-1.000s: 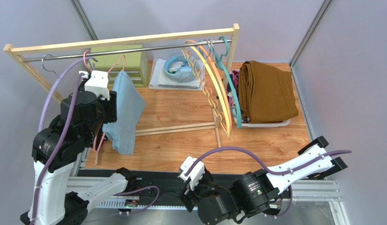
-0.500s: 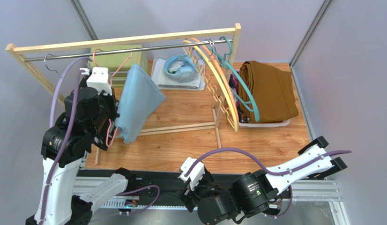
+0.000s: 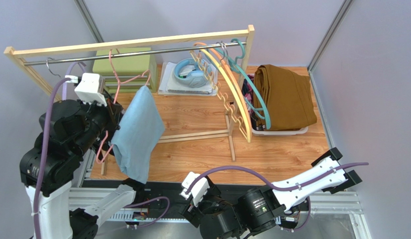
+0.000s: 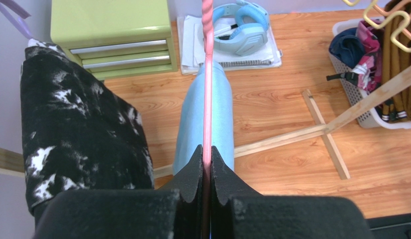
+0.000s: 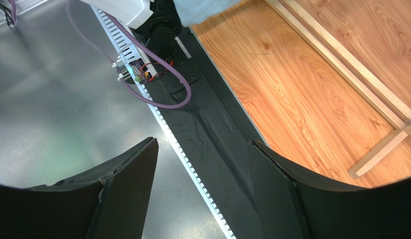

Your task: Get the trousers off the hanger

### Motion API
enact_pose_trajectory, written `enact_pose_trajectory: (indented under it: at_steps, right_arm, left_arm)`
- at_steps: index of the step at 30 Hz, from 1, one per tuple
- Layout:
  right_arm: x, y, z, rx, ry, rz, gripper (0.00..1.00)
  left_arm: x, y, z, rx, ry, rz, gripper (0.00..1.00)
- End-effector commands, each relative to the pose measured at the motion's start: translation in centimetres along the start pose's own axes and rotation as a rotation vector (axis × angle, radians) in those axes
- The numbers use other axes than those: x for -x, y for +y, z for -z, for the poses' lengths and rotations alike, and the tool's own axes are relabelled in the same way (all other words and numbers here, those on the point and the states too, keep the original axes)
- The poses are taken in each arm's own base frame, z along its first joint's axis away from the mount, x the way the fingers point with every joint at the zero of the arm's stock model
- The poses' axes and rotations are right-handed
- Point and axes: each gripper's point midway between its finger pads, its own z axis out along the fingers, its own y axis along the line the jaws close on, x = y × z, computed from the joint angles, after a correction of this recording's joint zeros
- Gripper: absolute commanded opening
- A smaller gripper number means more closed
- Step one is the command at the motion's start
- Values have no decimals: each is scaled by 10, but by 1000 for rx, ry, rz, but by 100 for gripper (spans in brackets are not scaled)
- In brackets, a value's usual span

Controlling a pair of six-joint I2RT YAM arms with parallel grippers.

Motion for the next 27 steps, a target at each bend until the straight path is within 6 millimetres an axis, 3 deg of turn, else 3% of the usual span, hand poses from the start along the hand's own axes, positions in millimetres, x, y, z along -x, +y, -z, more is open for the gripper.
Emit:
enact_pose_trajectory:
  at_steps: [1, 5, 9, 10, 12, 13, 14, 16, 18, 25, 27]
  right_arm:
    - [25, 3, 5, 17, -57, -43, 71]
    - [24, 0, 6, 15, -58, -48, 71]
    - [26, -3, 8, 10, -69, -55, 71]
    - [25, -5, 8, 3, -69, -52, 71]
    - [25, -7, 8, -5, -73, -47, 71]
    - [26, -9, 8, -9, -79, -51, 71]
    - [25, -9, 8, -11, -78, -47, 71]
    - [24, -13, 6, -18, -79, -49, 72]
    - [22, -17, 4, -19, -78, -45, 72]
    - [19, -37, 0, -38, -69, -47, 71]
    - [19, -45, -3, -49, -68, -56, 71]
  left_arm:
    - [57, -7, 28, -66, -247, 78, 0]
    - [68, -13, 34, -110, -348, 87, 0]
    - [61, -13, 33, -120, -386, 107, 0]
    - [68, -14, 34, -126, -430, 117, 0]
    - [59, -13, 31, -125, -456, 126, 0]
    - [67, -12, 35, -125, -518, 139, 0]
    - [56, -10, 29, -118, -525, 139, 0]
    - [65, -8, 30, -110, -630, 125, 0]
    - [53, -3, 22, -81, -659, 106, 0]
    - [86, 2, 42, -58, -928, 59, 0]
    - [84, 1, 38, -56, -962, 52, 0]
